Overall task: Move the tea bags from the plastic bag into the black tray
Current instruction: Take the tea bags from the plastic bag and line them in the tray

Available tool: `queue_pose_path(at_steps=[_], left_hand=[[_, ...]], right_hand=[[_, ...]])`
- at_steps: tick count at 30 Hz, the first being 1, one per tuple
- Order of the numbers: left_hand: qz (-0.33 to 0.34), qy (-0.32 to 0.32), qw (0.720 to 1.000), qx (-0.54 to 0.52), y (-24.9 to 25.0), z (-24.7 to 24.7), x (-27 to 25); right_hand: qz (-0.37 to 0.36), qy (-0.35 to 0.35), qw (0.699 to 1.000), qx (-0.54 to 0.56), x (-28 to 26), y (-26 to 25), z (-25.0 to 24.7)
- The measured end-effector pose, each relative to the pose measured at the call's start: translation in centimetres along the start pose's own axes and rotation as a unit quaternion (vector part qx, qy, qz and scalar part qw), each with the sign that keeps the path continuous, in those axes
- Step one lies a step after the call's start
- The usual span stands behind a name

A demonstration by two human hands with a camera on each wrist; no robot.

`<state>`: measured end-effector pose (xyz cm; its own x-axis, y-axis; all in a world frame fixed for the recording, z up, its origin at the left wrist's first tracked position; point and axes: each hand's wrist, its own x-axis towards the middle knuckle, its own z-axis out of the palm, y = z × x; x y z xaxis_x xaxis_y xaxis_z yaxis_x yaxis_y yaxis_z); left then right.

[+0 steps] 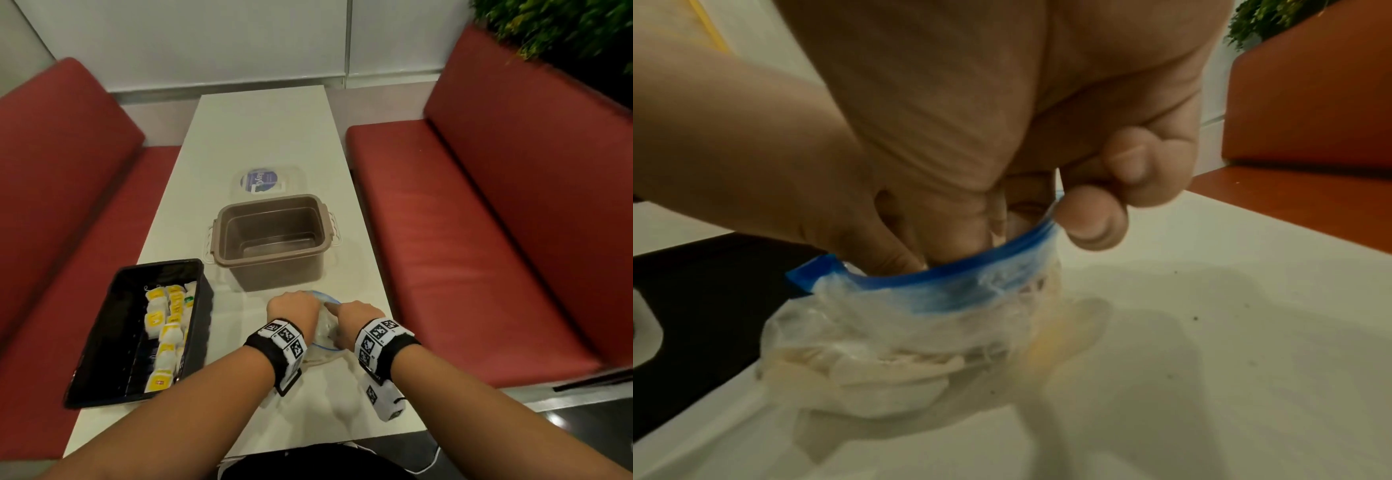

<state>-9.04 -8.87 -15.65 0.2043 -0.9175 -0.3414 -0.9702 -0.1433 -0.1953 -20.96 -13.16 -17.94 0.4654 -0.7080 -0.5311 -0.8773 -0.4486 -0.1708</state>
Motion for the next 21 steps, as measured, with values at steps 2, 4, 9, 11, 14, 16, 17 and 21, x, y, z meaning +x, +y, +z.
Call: queue_pose_path(at_steps=[2, 4, 9, 11, 14, 16, 17, 21], left_hand=[[-0.011, -0.008, 1.000, -0.004, 0.0, 0.5, 0.0], [-0.017, -0.026, 0.999, -0.015, 0.0, 1.3, 0.1], [-0.004, -0.091, 0.995, -0.027, -0.1, 1.4, 1.7], [0.010, -0.099, 0.994, -0.048, -0.5, 1.3, 2.3], [0.035, -0.084, 0.994, -0.059, -1.1, 1.2, 2.5], [0.054, -0.093, 0.993, -0.044, -1.1, 1.1, 2.6], [0.064, -0.095, 0.993, -0.032, -1.1, 0.9, 2.5], [0.059, -0.067, 0.995, -0.043, -1.3, 0.9, 2.8]], right_hand=[[-0.010, 0.006, 1.000, 0.003, 0.0, -0.2, -0.2], [-0.028, 0.008, 1.000, 0.005, 0.0, -0.5, -0.5], [-0.033, 0.023, 0.999, 0.013, 0.4, -1.0, -0.7], [-0.029, 0.023, 0.999, 0.025, 0.5, -0.8, -0.7], [-0.023, 0.031, 0.999, 0.035, 0.8, -0.2, -0.7], [-0.020, 0.032, 0.998, 0.040, 0.8, 0.2, -0.7], [-0.023, 0.030, 0.998, 0.041, 0.9, 0.4, -0.7], [-0.035, 0.018, 0.999, 0.028, 1.2, 0.9, -0.5]])
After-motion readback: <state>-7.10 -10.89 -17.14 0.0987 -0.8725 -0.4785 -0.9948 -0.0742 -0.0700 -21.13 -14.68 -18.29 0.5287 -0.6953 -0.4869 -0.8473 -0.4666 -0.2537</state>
